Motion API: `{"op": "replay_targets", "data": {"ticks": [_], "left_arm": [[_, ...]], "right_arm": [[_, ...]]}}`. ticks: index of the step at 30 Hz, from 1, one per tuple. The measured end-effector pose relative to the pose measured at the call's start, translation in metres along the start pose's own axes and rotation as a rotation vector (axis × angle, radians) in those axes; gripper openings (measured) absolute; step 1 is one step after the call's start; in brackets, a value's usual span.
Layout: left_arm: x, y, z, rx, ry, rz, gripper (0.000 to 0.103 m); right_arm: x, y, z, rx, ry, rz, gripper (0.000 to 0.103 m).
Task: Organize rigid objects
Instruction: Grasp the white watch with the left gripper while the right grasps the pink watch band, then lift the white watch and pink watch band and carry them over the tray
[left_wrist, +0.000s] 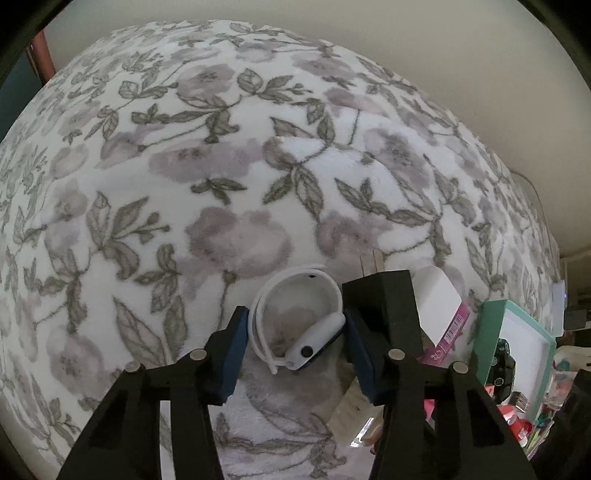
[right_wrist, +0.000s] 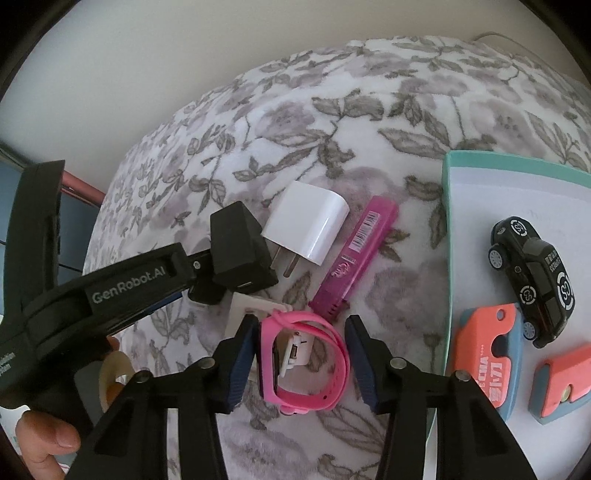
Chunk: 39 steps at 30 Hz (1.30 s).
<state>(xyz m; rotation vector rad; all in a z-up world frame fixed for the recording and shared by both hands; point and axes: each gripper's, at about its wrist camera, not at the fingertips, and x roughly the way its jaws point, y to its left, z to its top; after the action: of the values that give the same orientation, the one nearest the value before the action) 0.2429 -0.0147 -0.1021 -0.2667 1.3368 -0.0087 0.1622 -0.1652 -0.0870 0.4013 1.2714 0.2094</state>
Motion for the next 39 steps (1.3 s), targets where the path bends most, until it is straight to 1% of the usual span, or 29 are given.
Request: {"op": "replay_targets", "data": {"ticks": [6, 14, 20, 26, 30, 33, 39], "left_arm": [[-0.001, 0.001, -0.002, -0.005, -0.003, -0.001, 0.053], [-0.016, 0.014, -0.01, -0.012, -0.017, 0.056, 0.053], [-0.034, 0.02, -0.011, -0.032, -0.049, 0.077, 0.053], [-0.058, 0.018, -0.012, -0.035, -0.098, 0.083, 0.053], [-0.08, 0.017, -0.014, -0.032, -0.14, 0.085, 0.053], [-0.097, 0.012, -0.016, -0.025, -0.182, 0.087, 0.053], [-0.129, -0.01, -0.023, 0.017, -0.264, 0.107, 0.053]], "right_arm": [[-0.004, -0.004, -0.001, 0.017, 0.005, 0.01, 0.051], [-0.008, -0.005, -0.001, 0.027, 0.011, 0.019, 0.05], [-0.016, -0.009, -0.003, 0.033, 0.011, 0.011, 0.05], [-0.029, -0.017, -0.003, 0.063, -0.001, 0.015, 0.05], [-0.049, -0.017, -0.001, 0.069, -0.042, 0.023, 0.05], [-0.069, -0.015, 0.0, 0.07, -0.085, 0.012, 0.05], [-0.111, -0.021, -0.004, 0.104, -0.172, -0.011, 0.05]]}}
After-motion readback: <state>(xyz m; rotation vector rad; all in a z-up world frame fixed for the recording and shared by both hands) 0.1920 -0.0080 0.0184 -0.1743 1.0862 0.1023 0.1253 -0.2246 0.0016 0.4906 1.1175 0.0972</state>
